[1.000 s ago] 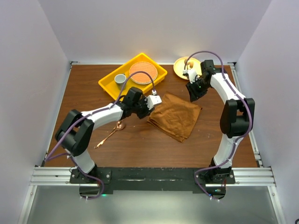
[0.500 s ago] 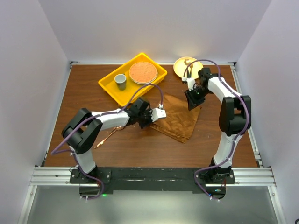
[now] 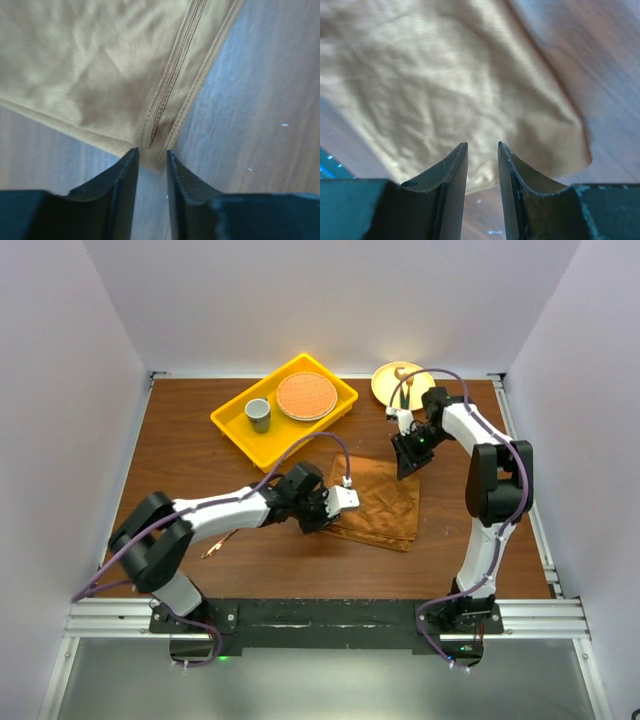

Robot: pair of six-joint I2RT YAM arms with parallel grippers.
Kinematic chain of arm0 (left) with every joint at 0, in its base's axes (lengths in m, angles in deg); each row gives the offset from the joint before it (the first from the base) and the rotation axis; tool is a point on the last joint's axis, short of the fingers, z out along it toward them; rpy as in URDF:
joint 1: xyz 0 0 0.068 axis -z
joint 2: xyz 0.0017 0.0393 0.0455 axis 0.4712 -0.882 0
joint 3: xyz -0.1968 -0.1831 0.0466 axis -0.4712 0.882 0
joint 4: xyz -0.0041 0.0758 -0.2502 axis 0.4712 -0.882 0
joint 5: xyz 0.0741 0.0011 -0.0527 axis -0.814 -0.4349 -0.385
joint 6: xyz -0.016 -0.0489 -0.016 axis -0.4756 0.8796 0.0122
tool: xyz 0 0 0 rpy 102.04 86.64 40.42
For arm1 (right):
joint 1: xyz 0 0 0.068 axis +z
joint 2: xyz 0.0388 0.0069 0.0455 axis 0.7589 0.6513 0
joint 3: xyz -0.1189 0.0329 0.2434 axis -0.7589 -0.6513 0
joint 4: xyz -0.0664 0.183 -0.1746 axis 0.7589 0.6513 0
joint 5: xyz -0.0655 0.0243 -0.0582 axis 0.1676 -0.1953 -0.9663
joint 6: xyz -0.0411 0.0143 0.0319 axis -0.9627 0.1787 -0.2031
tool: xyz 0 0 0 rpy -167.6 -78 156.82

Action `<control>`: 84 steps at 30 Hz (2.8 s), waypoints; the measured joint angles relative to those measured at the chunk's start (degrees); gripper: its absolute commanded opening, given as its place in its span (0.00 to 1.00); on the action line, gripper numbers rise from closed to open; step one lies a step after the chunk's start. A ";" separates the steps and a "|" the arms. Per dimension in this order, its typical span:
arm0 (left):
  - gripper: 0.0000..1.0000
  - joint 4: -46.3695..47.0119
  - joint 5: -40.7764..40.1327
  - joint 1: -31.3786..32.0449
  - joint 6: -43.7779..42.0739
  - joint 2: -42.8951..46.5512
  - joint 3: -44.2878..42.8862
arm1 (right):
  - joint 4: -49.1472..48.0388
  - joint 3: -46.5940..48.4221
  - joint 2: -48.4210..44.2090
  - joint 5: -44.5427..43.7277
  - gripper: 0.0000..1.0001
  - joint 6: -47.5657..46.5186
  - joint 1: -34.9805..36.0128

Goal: Fold the napkin into a case and place the utensils inside
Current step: Smooth out the square-folded napkin at the center of the board.

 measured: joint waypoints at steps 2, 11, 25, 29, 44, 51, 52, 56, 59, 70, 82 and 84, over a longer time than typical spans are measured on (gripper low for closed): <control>0.37 0.26 1.16 -0.11 0.11 4.15 0.52 | 1.44 -0.04 -2.32 0.79 0.36 0.11 0.00; 0.44 1.77 3.50 1.20 -11.54 4.42 -5.09 | 4.17 -9.01 -18.03 4.24 0.41 6.82 -2.25; 0.38 -0.44 2.27 6.01 -26.49 -4.66 -5.60 | 4.52 -16.87 -16.72 6.10 0.41 13.00 -9.79; 0.38 0.11 1.88 6.58 -27.23 -6.40 -5.81 | 4.46 -17.44 -16.72 6.10 0.41 13.77 -9.92; 0.38 1.31 1.18 7.15 -28.37 -10.34 -9.11 | 4.28 -17.44 -16.72 6.05 0.41 14.21 -11.30; 0.37 1.33 1.36 7.15 -28.39 -11.65 -10.40 | 4.33 -17.44 -16.72 6.08 0.41 14.19 -11.61; 0.37 1.29 1.53 7.15 -28.39 -11.74 -10.38 | 4.35 -17.44 -16.72 6.08 0.41 14.19 -11.65; 0.36 0.68 2.01 7.19 -28.39 -12.44 -10.91 | 4.35 -17.44 -16.72 6.08 0.41 14.19 -11.91; 0.35 0.39 2.10 7.19 -28.46 -12.90 -11.10 | 4.33 -17.44 -16.72 6.08 0.41 14.19 -12.07; 0.30 -0.48 2.54 7.19 -29.46 -13.07 -11.32 | 4.35 -17.44 -16.59 6.08 0.41 14.19 -12.17; 0.38 -2.60 3.89 7.19 -29.88 -13.27 -12.48 | 4.37 -17.44 -16.48 6.16 0.41 14.19 -12.17; 0.33 -3.28 4.11 7.19 -29.92 -13.62 -13.07 | 4.37 -17.44 -16.48 6.23 0.41 14.16 -12.17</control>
